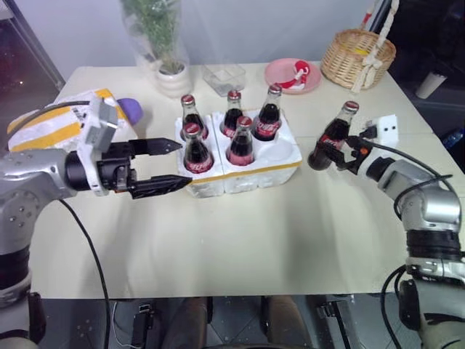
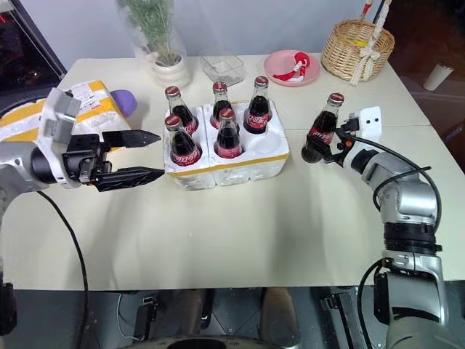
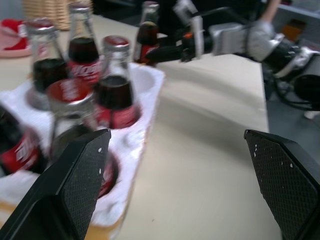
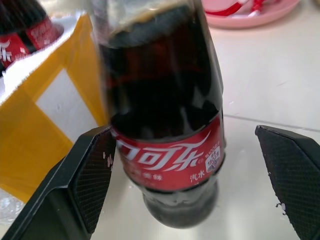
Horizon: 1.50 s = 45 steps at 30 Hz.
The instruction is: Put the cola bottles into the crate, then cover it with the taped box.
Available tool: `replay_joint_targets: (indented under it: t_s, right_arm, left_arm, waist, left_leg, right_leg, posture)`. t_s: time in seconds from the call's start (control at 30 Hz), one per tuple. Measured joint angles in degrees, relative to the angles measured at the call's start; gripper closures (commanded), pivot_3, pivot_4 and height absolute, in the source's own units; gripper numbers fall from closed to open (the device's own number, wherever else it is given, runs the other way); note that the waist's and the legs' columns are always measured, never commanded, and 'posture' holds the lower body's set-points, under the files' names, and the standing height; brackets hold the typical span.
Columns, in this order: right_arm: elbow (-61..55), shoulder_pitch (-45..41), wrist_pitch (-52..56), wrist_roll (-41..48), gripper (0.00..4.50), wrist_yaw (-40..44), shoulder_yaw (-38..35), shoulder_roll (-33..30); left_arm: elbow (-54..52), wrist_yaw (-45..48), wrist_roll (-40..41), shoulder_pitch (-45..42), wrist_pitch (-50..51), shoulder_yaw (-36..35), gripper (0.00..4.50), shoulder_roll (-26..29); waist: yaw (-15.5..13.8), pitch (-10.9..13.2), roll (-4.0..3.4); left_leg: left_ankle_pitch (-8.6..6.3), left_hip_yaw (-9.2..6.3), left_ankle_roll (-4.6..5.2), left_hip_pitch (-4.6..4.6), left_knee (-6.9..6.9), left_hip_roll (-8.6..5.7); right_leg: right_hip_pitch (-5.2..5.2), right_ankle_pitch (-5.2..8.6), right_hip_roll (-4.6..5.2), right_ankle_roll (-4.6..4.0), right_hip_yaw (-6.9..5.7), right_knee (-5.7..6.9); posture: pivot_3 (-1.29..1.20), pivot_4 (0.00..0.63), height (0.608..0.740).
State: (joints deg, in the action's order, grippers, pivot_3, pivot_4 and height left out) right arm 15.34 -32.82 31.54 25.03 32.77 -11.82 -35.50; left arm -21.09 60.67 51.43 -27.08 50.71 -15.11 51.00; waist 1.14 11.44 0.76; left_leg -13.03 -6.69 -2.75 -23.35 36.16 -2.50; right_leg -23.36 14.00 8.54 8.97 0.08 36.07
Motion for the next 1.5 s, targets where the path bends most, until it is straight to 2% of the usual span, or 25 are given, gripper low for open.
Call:
replay_joint_targets:
  t_s: [0.1,0.2,0.23,0.27,0.47,0.6,0.7,0.83,1.03,1.3,1.33,1.37,1.4,1.5]
  right_arm:
    - [3.18,-1.84,-1.66,-0.76,0.0,0.63,0.63,1.37]
    - [4.98,-2.7,-3.28,-1.46,0.83,1.39,0.79,2.14]
    - [5.0,-2.81,-3.49,-1.61,1.35,1.4,0.78,2.36]
    - [4.88,-2.83,-3.66,-1.7,1.63,1.58,0.82,2.53]
    - [-0.78,-1.56,-3.07,-0.04,1.62,1.56,-0.9,2.66]
    - [-11.32,-3.02,2.05,7.49,1.62,1.5,-5.59,2.45]
    - [-19.04,-4.92,6.8,13.19,1.62,2.08,-6.28,2.43]
    - [-24.3,-5.14,10.75,15.13,1.62,2.99,-1.79,2.46]
    - [-23.35,-5.29,12.66,14.37,1.62,2.81,3.71,4.22]
    - [-17.17,-6.29,10.83,6.6,1.62,3.09,10.11,4.17]
    - [-16.55,-6.29,10.91,5.52,0.57,3.38,11.36,4.0]
    - [-16.04,-6.36,11.3,4.97,0.15,3.71,11.93,3.95]
    - [-15.77,-6.69,11.73,4.51,0.02,4.22,12.35,3.68]
    - [-15.77,-7.18,12.0,3.84,0.02,5.22,12.75,2.96]
  left_arm:
    - [-0.21,0.01,0.0,-0.77,-0.15,1.48,0.02,-0.52]
    - [0.13,0.01,-0.14,-1.84,-0.38,3.18,0.0,-1.27]
    - [0.13,0.01,-0.14,-2.13,-0.5,3.26,0.0,-1.48]
    - [0.13,0.02,-0.14,-2.41,-0.58,3.45,0.0,-1.49]
    - [0.05,0.15,0.54,-2.6,-0.37,4.1,0.0,-1.5]
    - [-0.16,0.12,1.58,-2.57,-0.12,4.11,0.0,-1.49]
    - [-0.27,0.12,1.59,-2.57,-0.14,4.18,0.0,-1.49]
    - [-0.24,0.09,1.58,-2.57,-0.21,4.23,0.0,-1.5]
    - [-0.07,0.07,1.04,-2.47,-1.32,4.67,0.0,-1.56]
    - [-0.41,-1.05,1.03,-0.75,-1.64,4.43,0.0,-1.52]
    - [-0.43,-1.14,1.04,-0.57,-1.65,4.38,0.0,-1.51]
    - [-0.49,-1.21,1.03,-0.38,-1.72,4.09,0.0,-1.45]
    - [-0.5,-1.37,1.02,-0.07,-1.87,3.69,0.0,-1.11]
    - [-0.55,-1.89,0.89,0.32,-2.64,2.76,0.0,-0.67]
  waist:
    - [0.01,0.0,0.0]
    - [-0.09,0.0,0.0]
    - [-0.05,0.0,0.0]
    - [-0.02,0.0,0.0]
    - [0.09,0.17,-0.28]
    - [0.12,0.21,-0.35]
    - [0.15,0.21,-0.35]
    - [0.0,0.2,-0.33]
    - [-0.16,0.2,-0.33]
    - [0.03,0.21,-0.33]
    - [0.02,0.21,-0.33]
    - [0.01,0.21,-0.33]
    - [0.0,0.21,-0.33]
    - [-0.04,0.2,-0.32]
  left_leg:
    - [0.0,0.0,0.0,-0.01,-0.01,0.0]
    - [0.0,0.0,0.0,-0.01,-0.01,0.0]
    - [0.0,0.0,0.0,-0.01,-0.01,0.0]
    - [0.0,0.0,0.0,-0.01,-0.01,0.0]
    - [0.0,0.01,0.0,-0.08,-0.06,0.0]
    - [0.0,0.0,0.0,-0.08,-0.1,0.0]
    - [0.0,0.0,0.0,-0.06,-0.08,0.01]
    - [0.0,0.0,0.0,-0.07,-0.01,0.0]
    - [0.0,0.0,0.0,-0.08,-0.04,-0.01]
    - [0.0,0.0,0.0,-0.08,-0.04,-0.01]
    - [0.0,0.0,0.0,-0.08,-0.04,-0.01]
    - [0.0,0.0,0.0,-0.08,-0.05,-0.01]
    - [0.0,0.0,0.0,-0.08,-0.04,-0.01]
    - [0.0,0.0,0.0,-0.07,-0.02,-0.01]
  right_leg:
    - [0.0,0.0,0.0,0.0,0.0,-0.01]
    - [-0.01,0.0,0.0,0.0,0.0,-0.01]
    - [-0.01,0.0,0.0,0.0,0.0,-0.01]
    - [-0.01,0.0,0.0,0.0,0.0,-0.01]
    - [-0.14,0.0,0.0,0.0,0.02,0.02]
    - [-0.16,0.0,-0.01,0.0,0.02,0.03]
    - [-0.14,0.0,-0.01,0.0,0.02,0.02]
    - [-0.09,0.0,0.01,0.01,0.02,0.01]
    - [-0.11,0.0,0.01,0.0,0.02,0.0]
    - [-0.13,0.0,0.0,0.0,0.02,0.01]
    - [-0.14,0.0,0.0,0.0,0.02,0.02]
    - [-0.14,0.0,-0.01,0.0,0.02,0.02]
    - [-0.14,0.0,0.0,0.0,0.02,0.02]
    - [-0.1,0.0,0.0,0.0,0.02,0.01]
  posture:
    - [0.0,0.15,0.737]
    - [0.0,0.15,0.737]
    - [0.0,0.15,0.737]
    - [0.0,0.15,0.737]
    - [0.0,0.15,0.737]
    - [0.0,0.15,0.737]
    - [0.0,0.15,0.737]
    - [0.0,0.15,0.737]
    - [0.0,0.15,0.737]
    - [0.0,0.15,0.737]
    - [0.0,0.15,0.737]
    - [0.0,0.15,0.737]
    - [0.0,0.15,0.737]
    - [0.0,0.15,0.737]
